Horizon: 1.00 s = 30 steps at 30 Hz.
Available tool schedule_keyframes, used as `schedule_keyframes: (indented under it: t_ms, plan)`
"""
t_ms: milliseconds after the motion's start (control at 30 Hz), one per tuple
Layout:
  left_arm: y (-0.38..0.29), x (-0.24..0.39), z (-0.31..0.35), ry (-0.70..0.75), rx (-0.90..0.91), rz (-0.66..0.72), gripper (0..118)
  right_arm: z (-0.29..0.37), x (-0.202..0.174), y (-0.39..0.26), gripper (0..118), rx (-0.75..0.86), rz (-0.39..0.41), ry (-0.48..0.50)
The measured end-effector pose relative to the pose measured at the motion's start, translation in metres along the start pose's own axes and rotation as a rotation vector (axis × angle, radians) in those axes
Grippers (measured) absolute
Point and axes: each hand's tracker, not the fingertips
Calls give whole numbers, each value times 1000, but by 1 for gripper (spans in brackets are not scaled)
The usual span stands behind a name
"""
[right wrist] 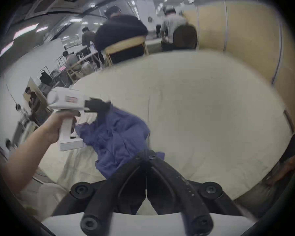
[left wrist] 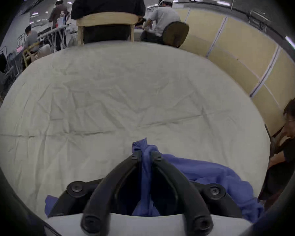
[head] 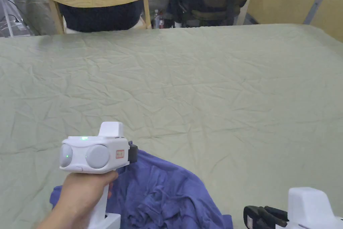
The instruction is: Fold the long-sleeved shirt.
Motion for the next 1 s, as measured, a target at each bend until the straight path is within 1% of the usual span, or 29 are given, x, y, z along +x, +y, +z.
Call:
schedule_keyframes:
  t_ms: [33, 67, 100, 200, 233, 267, 300, 367, 400, 433, 467, 500, 533, 567, 600, 633, 667, 700, 767, 900, 1000]
  plan:
    - [1, 0, 5, -2, 7, -9, 8, -11, 8, 1, 3, -25, -64, 10]
    - [1, -1, 10, -5, 10, -10, 8, -24, 15, 3, 4, -65, -86, 37]
    - [2, 3, 19, -16, 16, -9, 8, -38, 21, 4, 12, -112, -97, 60]
    - [1, 2, 33, -33, 31, -17, 8, -76, 31, 4, 118, -182, -55, 66]
    - [1, 6, 38, -32, 36, -24, 8, -82, 31, 2, 116, -181, -49, 58]
    - [0, 6, 42, -29, 42, -35, 8, -92, 32, 0, 109, -172, -44, 62]
    - [-1, 6, 46, -22, 48, -48, 8, -101, 32, -3, 109, -211, -57, 55]
    - [-1, 6, 53, -21, 56, -49, 8, -115, 30, -5, 108, -303, -102, 8]
    - [-2, 5, 58, -22, 59, -45, 8, -118, 30, -5, 104, -307, -99, 12]
    - [-3, 4, 63, -24, 62, -41, 8, -121, 27, -5, 102, -301, -89, 15]
    - [-4, 2, 69, -26, 69, -38, 8, -122, 21, -4, 98, -320, -34, -31]
    - [-4, 2, 73, -27, 75, -30, 8, -119, 13, -2, 90, -328, 16, -69]
    - [-5, 1, 81, -30, 80, -19, 8, -117, 8, -1, 66, -317, 68, -74]
    - [-7, 0, 90, -35, 88, -4, 8, -110, 2, 1, 30, -279, 95, -28]
    - [-9, -1, 101, -41, 98, 7, 8, -105, -2, 2, 9, -265, 91, 46]
    - [-9, -1, 111, -43, 109, 15, 8, -102, -5, 1, 9, -256, 77, 76]
    - [-10, -2, 124, -44, 123, 27, 8, -95, -10, 1, 9, -246, 79, 35]
    - [-11, -3, 139, -46, 140, 42, 8, -87, -15, 1, 9, -196, 114, 35]
    - [-10, -5, 171, -42, 188, 64, 8, -63, -23, 0, 9, -120, 141, 17]
    - [-12, -6, 252, -3, 331, 85, 8, 12, -44, 1, 9, 139, 207, 1]
    - [-14, -5, 310, -13, 453, 111, 8, 65, -55, 5, 9, 300, 190, 17]
